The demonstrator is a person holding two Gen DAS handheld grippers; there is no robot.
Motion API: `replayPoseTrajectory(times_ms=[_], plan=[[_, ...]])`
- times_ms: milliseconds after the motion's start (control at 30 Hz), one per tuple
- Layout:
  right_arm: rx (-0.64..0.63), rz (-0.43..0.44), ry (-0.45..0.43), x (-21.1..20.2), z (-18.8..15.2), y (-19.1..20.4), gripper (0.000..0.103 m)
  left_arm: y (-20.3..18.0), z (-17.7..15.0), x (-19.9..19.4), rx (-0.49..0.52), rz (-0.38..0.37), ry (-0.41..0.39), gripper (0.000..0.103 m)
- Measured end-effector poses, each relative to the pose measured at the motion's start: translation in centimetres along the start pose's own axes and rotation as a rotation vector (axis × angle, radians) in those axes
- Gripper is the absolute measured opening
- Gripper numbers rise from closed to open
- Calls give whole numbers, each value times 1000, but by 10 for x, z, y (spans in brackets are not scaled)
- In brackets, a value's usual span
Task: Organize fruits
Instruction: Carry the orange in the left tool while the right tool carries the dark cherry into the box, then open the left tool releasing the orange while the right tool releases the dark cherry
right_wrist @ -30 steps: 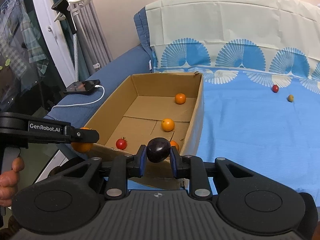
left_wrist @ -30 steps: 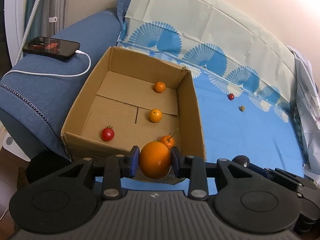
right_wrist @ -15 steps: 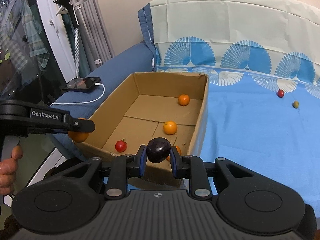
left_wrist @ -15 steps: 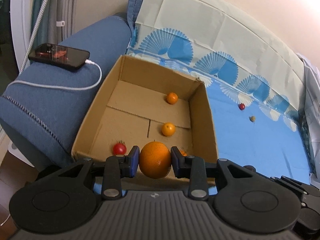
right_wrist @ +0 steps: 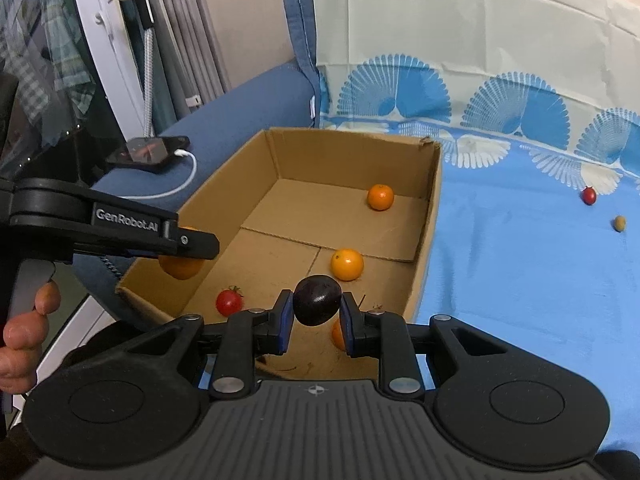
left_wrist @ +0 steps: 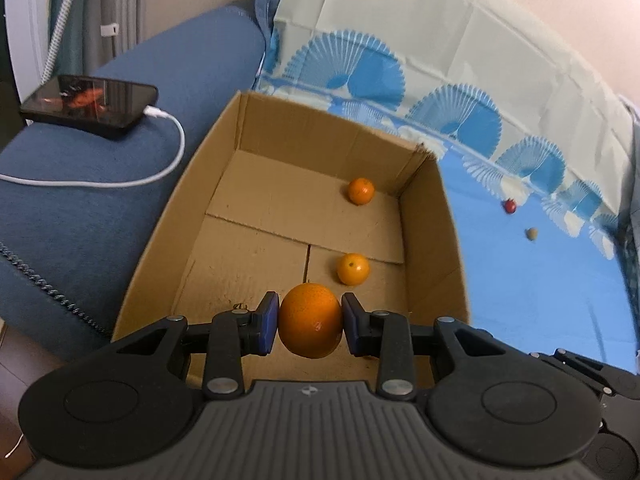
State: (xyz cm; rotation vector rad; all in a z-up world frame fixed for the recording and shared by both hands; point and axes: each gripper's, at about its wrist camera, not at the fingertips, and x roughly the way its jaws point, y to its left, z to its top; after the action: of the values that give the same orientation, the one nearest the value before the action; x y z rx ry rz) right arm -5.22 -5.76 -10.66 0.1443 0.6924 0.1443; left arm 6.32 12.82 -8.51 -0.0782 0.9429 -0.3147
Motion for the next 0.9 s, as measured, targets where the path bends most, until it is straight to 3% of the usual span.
replayPoseTrajectory(times_ms=[367, 800, 833, 867, 900], plan=[[-59, -21, 82, 56, 0, -8, 26, 1, 7, 65, 34, 48, 106, 37], [-108, -29, 120, 81, -5, -8, 26, 2, 1, 104, 66, 125, 161, 38], [-116, -29, 119, 81, -5, -8, 26, 2, 1, 104, 71, 124, 158, 40], [-121, -27, 117, 80, -4, -8, 27, 1, 1, 103, 77, 122, 151, 57], [-120, -20, 113, 78, -3, -7, 27, -1, 2, 100, 80, 124, 142, 83]])
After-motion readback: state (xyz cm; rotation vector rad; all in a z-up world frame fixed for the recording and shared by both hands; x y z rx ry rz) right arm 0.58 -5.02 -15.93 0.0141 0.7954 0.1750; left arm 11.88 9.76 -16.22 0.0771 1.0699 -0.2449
